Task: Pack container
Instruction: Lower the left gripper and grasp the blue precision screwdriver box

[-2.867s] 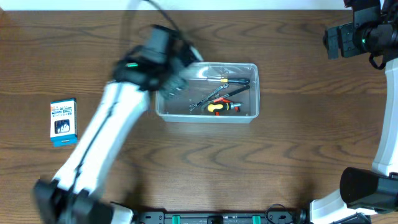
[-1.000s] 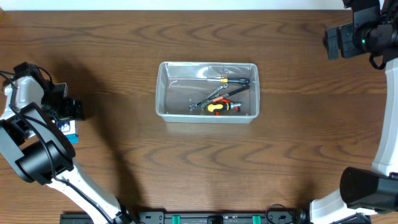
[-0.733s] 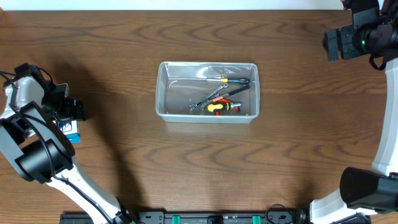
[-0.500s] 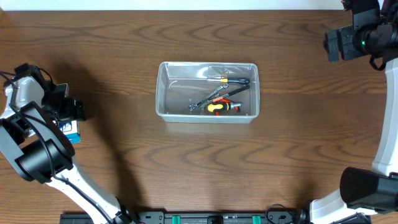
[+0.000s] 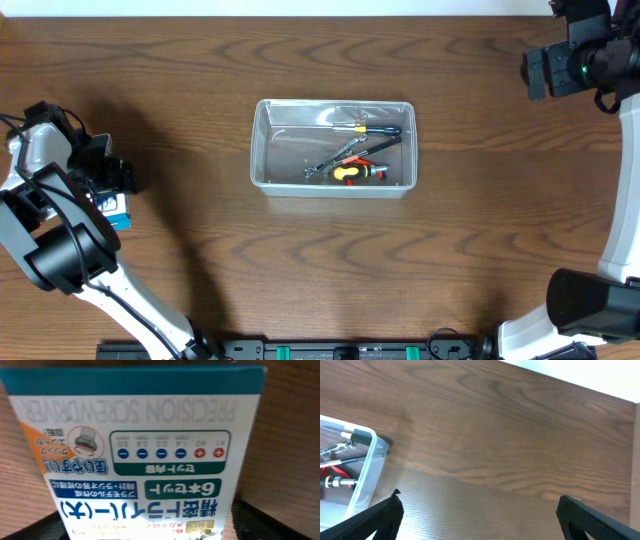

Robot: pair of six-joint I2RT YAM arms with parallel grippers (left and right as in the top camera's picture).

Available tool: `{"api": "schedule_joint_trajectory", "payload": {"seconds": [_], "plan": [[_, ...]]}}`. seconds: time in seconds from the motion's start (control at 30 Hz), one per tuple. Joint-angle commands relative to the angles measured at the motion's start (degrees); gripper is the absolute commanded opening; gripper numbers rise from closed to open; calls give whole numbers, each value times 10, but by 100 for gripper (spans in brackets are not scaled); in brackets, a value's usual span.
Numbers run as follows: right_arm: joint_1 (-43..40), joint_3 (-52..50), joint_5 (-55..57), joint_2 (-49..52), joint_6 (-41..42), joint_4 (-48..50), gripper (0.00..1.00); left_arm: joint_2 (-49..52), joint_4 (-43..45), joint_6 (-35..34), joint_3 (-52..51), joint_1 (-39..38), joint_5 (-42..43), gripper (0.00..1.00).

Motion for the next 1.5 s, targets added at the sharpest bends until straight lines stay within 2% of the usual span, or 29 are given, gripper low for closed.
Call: {"api": "schedule_joint_trajectory", "payload": {"seconds": [0.0, 0.33, 0.63, 1.17, 1.47], "plan": [[1, -3, 3, 3, -7, -2, 99, 29, 4, 3, -3, 2, -7, 79], [1, -3, 4, 3, -8, -2, 99, 29, 4, 3, -3, 2, -7, 66], [1, -3, 4, 3, -7, -2, 99, 29, 4, 3, -3, 2, -7, 65], [1, -3, 4, 3, -8, -10, 99, 29, 4, 3, -3, 2, -7, 53], [1, -3, 4, 3, -8, -15, 99, 29, 1, 2, -3, 2, -7, 51]]}}
